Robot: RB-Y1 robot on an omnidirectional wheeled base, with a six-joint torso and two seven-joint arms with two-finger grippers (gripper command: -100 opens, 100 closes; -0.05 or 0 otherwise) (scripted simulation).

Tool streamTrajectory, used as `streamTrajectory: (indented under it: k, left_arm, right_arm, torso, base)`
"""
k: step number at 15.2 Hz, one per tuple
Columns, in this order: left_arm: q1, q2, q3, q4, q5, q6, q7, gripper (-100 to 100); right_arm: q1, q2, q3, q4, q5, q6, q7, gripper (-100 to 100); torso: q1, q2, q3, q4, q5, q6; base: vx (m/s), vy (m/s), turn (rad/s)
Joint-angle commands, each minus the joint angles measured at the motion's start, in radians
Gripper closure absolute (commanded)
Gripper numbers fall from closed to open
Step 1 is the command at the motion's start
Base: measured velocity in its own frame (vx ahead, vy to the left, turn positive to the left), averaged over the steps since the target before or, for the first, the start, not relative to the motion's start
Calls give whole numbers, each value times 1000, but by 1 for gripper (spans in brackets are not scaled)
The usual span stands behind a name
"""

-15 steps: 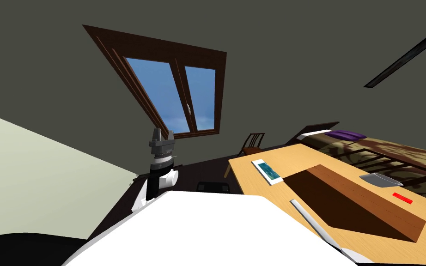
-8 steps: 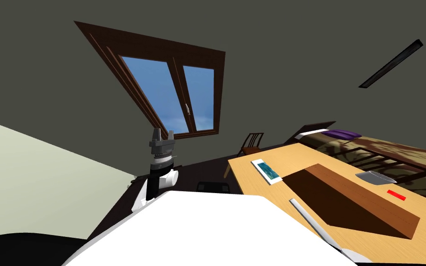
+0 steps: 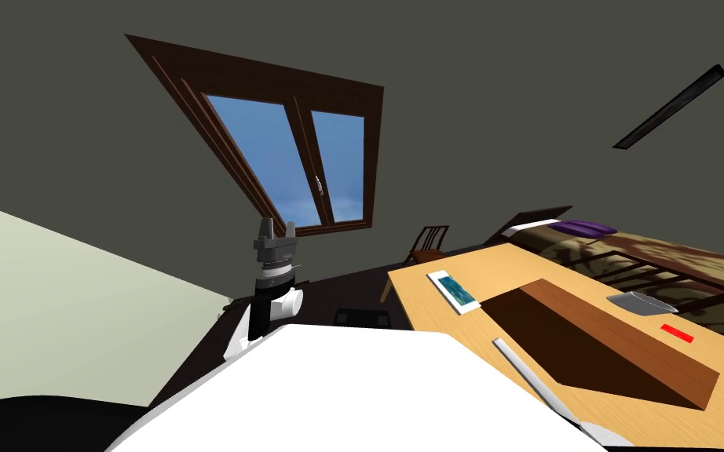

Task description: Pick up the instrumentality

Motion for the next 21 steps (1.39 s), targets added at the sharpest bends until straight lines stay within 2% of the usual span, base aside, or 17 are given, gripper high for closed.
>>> streamTrajectory:
  k: [1, 3, 4, 5, 8, 9, 10, 13, 14, 15, 18, 19, 21]
  left_arm:
    - [0, 0, 0, 0, 0, 0, 0, 0]
    - [0, 0, 0, 0, 0, 0, 0, 0]
    - [0, 0, 0, 0, 0, 0, 0, 0]
    - [0, 0, 0, 0, 0, 0, 0, 0]
    - [0, 0, 0, 0, 0, 0, 0, 0]
    - [0, 0, 0, 0, 0, 0, 0, 0]
    - [0, 0, 0, 0, 0, 0, 0, 0]
    - [0, 0, 0, 0, 0, 0, 0, 0]
    - [0, 0, 0, 0, 0, 0, 0, 0]
    - [0, 0, 0, 0, 0, 0, 0, 0]
    - [0, 0, 0, 0, 0, 0, 0, 0]
    - [0, 0, 0, 0, 0, 0, 0, 0]
    - [0, 0, 0, 0, 0, 0, 0, 0]
  right_arm:
    - [-8, -16, 50, 4, -50, 8, 35, 100]
    - [-8, -16, 50, 4, -75, 8, 35, 100]
    - [-14, -44, 95, -3, -111, 24, 72, 100]
    - [-14, -44, 113, -3, -131, 24, 72, 100]
    - [-14, -44, 120, -3, -182, 24, 72, 100]
    - [-19, -72, 167, -10, -216, 40, 108, 100]
    - [-19, -72, 185, -10, -236, 40, 108, 100]
    - [-19, -72, 191, -10, -288, 40, 108, 100]
    - [-24, -99, 239, -18, -321, 56, 144, 100]
    - [-24, -99, 257, -18, -341, 56, 144, 100]
    - [-24, -99, 262, -18, -395, 56, 144, 100]
    - [-29, -127, 309, -25, -427, 72, 181, 100]
    - [-29, -127, 333, -25, -471, 72, 181, 100]
  torso:
    - [0, 0, 0, 0, 0, 0]
    - [0, 1, 0, 0, 0, 0]
    - [0, 1, 0, 0, 0, 0]
    - [0, 1, 0, 0, 0, -1]
    - [0, 1, 0, 0, 0, -1]
    - [0, 0, 0, 0, 0, -1]
    - [0, 0, 0, 0, 0, -1]
    - [0, 1, 0, 0, 0, -1]
    - [0, 0, 0, 0, 0, -1]
    - [0, 0, 0, 0, 0, -1]
    - [0, 1, 0, 0, 0, -1]
    - [0, 0, 0, 0, 0, -1]
    - [1, 1, 0, 0, 0, -1]
  base:
    - [-24, 8, 83]
    - [-17, 1, 22]
    - [-19, 8, 46]
    - [-23, 7, 66]
    - [-10, 1, 15]
    - [-14, 6, 73]
    - [-20, 4, 79]
    - [-10, 2, 4]
    - [-14, 7, 62]
    - [-20, 6, 75]
    - [-9, 1, 13]
    - [-13, 10, 65]
    - [-17, 6, 56]
